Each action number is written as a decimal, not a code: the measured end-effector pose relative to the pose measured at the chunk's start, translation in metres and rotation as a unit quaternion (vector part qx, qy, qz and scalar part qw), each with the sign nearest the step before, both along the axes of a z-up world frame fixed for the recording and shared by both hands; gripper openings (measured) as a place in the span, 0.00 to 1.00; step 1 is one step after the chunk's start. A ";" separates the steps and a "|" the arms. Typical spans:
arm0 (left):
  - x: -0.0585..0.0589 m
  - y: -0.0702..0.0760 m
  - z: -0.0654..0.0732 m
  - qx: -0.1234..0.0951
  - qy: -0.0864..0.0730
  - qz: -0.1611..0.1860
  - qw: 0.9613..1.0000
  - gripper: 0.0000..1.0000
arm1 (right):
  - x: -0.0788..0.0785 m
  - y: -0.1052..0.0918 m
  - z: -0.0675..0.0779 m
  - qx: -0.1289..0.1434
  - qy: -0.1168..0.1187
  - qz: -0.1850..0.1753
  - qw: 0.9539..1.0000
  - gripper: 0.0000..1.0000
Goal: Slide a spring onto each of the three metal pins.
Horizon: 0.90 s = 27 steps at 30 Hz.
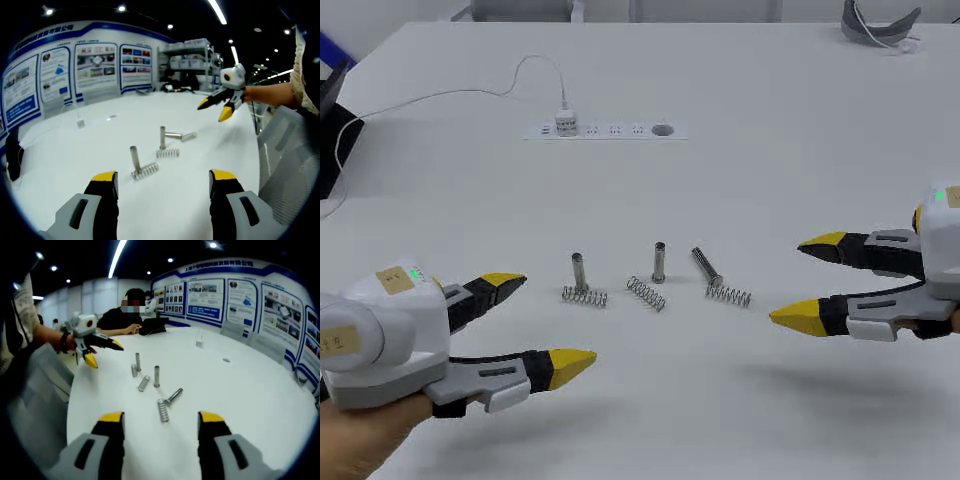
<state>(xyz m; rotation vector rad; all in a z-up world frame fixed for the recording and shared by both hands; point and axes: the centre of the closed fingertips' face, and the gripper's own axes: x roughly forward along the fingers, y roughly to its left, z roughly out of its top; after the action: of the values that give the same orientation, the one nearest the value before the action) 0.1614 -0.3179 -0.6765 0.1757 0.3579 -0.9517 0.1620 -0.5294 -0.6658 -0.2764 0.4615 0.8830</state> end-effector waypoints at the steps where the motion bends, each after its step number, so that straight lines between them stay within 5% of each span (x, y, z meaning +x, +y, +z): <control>1: 0.000 0.000 0.000 0.000 0.000 0.000 1.000 0.75 | 0.000 0.000 0.000 0.000 0.000 -0.001 1.000 0.60; 27: -0.002 0.001 0.001 -0.002 -0.003 0.007 1.000 0.75 | 0.007 0.000 0.001 -0.004 0.010 -0.005 1.000 0.55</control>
<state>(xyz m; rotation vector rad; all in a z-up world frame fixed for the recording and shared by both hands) 0.1592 -0.3174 -0.6751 0.1722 0.3521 -0.9382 0.1692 -0.5289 -0.6650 -0.2727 0.4850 0.8744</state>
